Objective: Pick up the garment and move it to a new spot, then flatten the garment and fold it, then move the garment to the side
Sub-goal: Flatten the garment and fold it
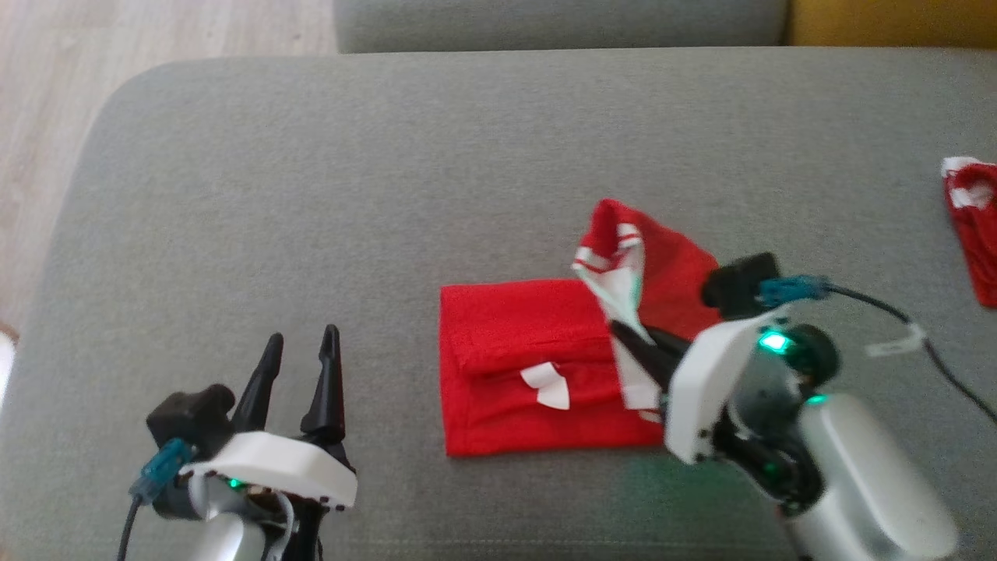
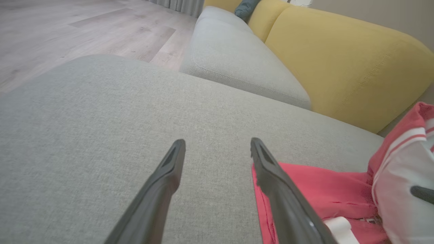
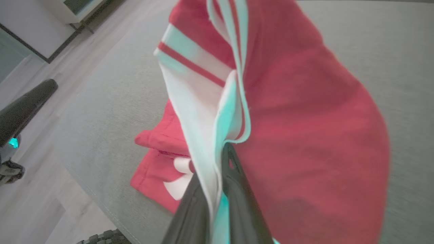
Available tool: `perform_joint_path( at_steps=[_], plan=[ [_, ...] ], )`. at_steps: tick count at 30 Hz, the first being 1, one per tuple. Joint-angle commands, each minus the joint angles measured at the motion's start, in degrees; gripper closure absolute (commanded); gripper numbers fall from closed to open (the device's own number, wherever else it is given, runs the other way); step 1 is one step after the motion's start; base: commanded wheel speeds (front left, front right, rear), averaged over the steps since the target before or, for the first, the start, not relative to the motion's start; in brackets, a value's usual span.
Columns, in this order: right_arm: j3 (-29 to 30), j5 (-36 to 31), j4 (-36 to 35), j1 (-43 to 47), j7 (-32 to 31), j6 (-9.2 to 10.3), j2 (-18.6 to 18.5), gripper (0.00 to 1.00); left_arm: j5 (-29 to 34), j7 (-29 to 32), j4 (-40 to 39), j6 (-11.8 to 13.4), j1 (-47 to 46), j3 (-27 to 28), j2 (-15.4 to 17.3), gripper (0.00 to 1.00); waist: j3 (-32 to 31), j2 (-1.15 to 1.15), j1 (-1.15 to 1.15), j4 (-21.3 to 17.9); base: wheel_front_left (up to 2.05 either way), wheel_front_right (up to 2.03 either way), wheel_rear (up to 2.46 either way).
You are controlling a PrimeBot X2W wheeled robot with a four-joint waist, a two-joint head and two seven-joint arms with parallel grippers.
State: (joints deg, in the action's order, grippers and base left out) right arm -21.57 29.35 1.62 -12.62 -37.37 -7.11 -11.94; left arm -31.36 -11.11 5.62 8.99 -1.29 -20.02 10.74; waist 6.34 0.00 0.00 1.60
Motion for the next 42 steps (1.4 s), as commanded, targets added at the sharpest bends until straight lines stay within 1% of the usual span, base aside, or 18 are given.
perform_joint_path(
  at_steps=[1, 5, 9, 13, 17, 19, 20, 21, 24, 27, 30, 33, 36, 37, 42],
  plan=[
    [-1.74, 0.49, -0.96, -3.14, 0.95, -0.37, 1.24, 1.00, -0.01, -0.09, -1.52, -0.29, -2.27, 1.49, 0.62, 0.00, 0.34, 0.00, 0.00, 1.26, 0.00, 0.00, 0.00],
    [-4.41, 1.06, 4.22, -5.47, 2.99, -0.37, 4.72, 1.00, -0.03, -0.26, -1.05, -0.63, -2.78, 0.92, 0.25, 0.00, 0.80, 0.00, 0.00, 3.43, 0.00, 0.00, 0.00],
    [-6.07, 2.12, 9.31, -7.50, 4.88, -0.37, 7.05, 1.00, -0.03, -0.45, -0.57, -0.84, -3.25, 0.46, -0.09, 0.00, 1.25, 0.00, 0.00, 5.31, 0.00, 0.00, 0.00],
    [-7.56, 3.19, 14.28, -9.66, 6.77, -0.37, 8.37, 1.00, -0.14, -0.73, -0.08, -0.94, -3.54, 0.32, -0.28, 0.00, 1.65, 0.00, 0.00, 6.32, 0.00, 0.00, 0.00],
    [-8.65, 4.36, 19.35, -11.89, 9.06, -0.37, 8.93, 1.00, -0.21, -0.92, 0.48, -1.02, -3.77, 0.11, -0.45, 0.00, 1.74, 0.00, 0.00, 6.79, 0.00, 0.00, 0.00],
    [-9.88, 5.57, 21.56, -12.88, 9.98, -0.37, 9.01, 0.53, -0.25, -0.97, 0.70, -1.07, -3.88, -0.02, -0.52, 0.00, 1.73, 0.00, 0.00, 6.87, 0.00, 0.00, 0.00],
    [-10.73, 6.46, 22.26, -13.33, 10.67, -0.37, 9.02, 0.09, -0.27, -1.00, 0.80, -1.10, -3.95, -0.09, -0.55, 0.00, 1.71, 0.00, 0.00, 6.89, 0.00, 0.00, 0.00],
    [-11.73, 7.64, 22.72, -13.73, 11.38, -0.37, 9.03, 0.00, -0.29, -1.03, 0.90, -1.13, -4.01, -0.15, -0.58, 0.00, 1.70, 0.00, 0.00, 6.87, 0.00, 0.00, 0.00],
    [-14.28, 11.42, 23.54, -14.79, 13.52, -0.37, 9.04, 0.00, -0.34, -1.11, 1.15, -1.14, -4.09, -0.23, -0.56, 0.00, 1.66, 0.00, 0.00, 6.57, 0.00, 0.00, 0.00],
    [-15.97, 13.48, 24.43, -16.03, 15.52, -0.37, 9.04, 0.00, -0.39, -1.17, 1.31, -1.10, -4.09, -0.24, -0.44, 0.00, 1.63, 0.00, 0.00, 6.04, 0.00, 0.00, 0.00],
    [-16.60, 15.13, 24.87, -17.26, 17.78, -0.37, 9.05, 0.00, -0.42, -1.20, 1.29, -1.00, -4.09, -0.25, -0.32, 0.00, 1.61, 0.00, 0.00, 5.33, 0.00, 0.00, 0.00],
    [-15.98, 16.09, 25.06, -18.58, 20.64, -0.37, 9.05, 0.00, -0.46, -1.21, 1.11, -0.85, -4.06, -0.20, -0.14, 0.00, 1.66, 0.00, 0.00, 4.50, 0.00, 0.00, 0.00],
    [-14.43, 14.69, 25.63, -19.99, 24.14, -0.37, 9.05, 0.00, -0.46, -1.22, 0.94, -0.77, -4.05, -0.19, 0.08, 0.00, 1.64, 0.00, 0.00, 3.58, 0.00, 0.00, 0.00],
    [-12.88, 12.57, 26.26, -20.61, 26.70, -0.37, 9.05, 0.00, -0.36, -1.21, 0.76, -0.69, -4.21, -0.26, 0.17, 0.00, 1.53, 0.00, 0.00, 2.95, 0.00, 0.00, 0.00],
    [-7.54, 4.61, 27.37, -20.16, 33.60, -0.37, 8.83, 0.00, 0.32, -1.35, 0.39, -0.36, -5.18, -0.35, 0.55, 0.00, 0.76, 0.00, 0.00, 1.17, 0.00, 0.00, 0.00]
  ],
)
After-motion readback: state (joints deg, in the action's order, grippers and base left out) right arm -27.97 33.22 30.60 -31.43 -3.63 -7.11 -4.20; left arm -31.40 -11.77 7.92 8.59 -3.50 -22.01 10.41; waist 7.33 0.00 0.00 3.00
